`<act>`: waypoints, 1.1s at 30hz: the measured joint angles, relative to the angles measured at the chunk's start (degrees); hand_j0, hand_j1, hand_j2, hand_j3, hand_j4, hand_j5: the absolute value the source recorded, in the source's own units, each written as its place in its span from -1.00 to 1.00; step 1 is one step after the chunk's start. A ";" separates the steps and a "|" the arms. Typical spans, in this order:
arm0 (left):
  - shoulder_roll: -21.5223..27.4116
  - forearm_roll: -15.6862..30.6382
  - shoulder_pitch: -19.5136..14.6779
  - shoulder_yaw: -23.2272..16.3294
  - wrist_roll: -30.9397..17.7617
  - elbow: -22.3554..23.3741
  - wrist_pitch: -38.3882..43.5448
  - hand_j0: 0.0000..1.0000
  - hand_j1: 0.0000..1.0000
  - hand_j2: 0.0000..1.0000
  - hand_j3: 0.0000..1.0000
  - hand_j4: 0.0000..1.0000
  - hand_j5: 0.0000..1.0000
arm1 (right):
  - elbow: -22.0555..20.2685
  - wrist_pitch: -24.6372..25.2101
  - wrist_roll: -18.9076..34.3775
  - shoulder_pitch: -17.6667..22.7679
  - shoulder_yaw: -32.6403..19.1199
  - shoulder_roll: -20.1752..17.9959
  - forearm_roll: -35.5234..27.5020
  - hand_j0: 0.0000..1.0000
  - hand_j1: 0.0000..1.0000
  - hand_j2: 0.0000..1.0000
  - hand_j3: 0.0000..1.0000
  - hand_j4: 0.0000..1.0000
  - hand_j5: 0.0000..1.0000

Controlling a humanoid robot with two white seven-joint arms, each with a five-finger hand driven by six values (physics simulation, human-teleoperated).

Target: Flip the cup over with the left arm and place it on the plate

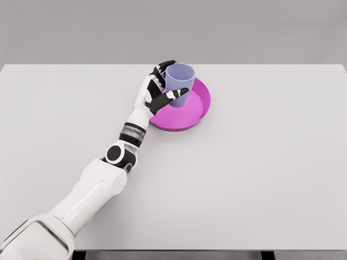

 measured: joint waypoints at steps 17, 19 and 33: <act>0.89 -0.09 0.00 0.45 0.57 -0.50 -0.01 0.92 0.92 0.92 0.92 0.92 0.92 | 0.00 0.00 0.01 0.00 0.00 0.00 0.00 1.00 1.00 1.00 1.00 1.00 1.00; 2.16 -0.09 0.18 0.65 0.59 -1.52 -0.01 1.00 1.00 1.00 1.00 1.00 1.00 | 0.00 0.00 0.00 0.00 0.00 0.00 0.00 1.00 1.00 1.00 1.00 1.00 1.00; 42.15 -30.37 0.00 -0.45 -1.75 -22.18 -0.02 1.00 1.00 1.00 1.00 1.00 1.00 | 0.00 0.00 0.01 -0.09 0.01 0.00 0.00 1.00 1.00 1.00 1.00 1.00 1.00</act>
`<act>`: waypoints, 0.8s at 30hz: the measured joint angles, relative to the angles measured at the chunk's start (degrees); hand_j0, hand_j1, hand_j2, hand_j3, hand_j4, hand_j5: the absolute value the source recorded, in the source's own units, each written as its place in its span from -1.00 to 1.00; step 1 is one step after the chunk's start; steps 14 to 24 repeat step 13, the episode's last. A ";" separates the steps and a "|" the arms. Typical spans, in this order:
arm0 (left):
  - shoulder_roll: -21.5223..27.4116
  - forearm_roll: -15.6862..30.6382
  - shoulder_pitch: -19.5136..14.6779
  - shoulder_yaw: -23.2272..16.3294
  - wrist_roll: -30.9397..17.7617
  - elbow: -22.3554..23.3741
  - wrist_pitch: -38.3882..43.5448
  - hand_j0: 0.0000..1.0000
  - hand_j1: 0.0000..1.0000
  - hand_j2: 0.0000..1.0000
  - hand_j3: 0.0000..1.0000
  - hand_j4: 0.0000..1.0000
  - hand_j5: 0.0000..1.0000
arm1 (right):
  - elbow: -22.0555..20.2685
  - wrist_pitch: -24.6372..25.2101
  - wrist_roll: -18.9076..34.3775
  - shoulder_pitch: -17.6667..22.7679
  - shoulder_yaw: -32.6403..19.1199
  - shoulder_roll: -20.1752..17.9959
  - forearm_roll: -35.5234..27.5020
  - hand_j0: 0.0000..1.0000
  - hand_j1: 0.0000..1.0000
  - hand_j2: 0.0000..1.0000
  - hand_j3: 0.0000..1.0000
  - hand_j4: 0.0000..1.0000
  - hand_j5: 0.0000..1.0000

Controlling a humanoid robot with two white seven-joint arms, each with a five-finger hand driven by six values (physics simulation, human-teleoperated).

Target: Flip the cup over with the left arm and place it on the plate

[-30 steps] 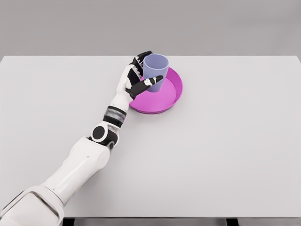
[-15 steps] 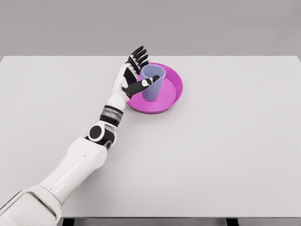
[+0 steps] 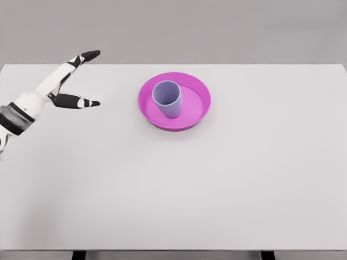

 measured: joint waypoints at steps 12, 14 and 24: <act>7.27 -8.54 0.26 -0.10 -14.39 0.36 -0.08 1.00 1.00 1.00 1.00 1.00 1.00 | 0.00 0.00 -0.01 0.09 0.00 0.00 0.00 1.00 1.00 1.00 1.00 1.00 1.00; 7.32 -8.54 0.26 0.02 -14.50 0.40 -0.08 1.00 1.00 1.00 1.00 1.00 1.00 | 0.00 0.00 -0.01 0.09 0.00 0.00 0.00 1.00 1.00 1.00 1.00 1.00 1.00; 7.32 -8.54 0.26 0.02 -14.50 0.40 -0.08 1.00 1.00 1.00 1.00 1.00 1.00 | 0.00 0.00 -0.01 0.09 0.00 0.00 0.00 1.00 1.00 1.00 1.00 1.00 1.00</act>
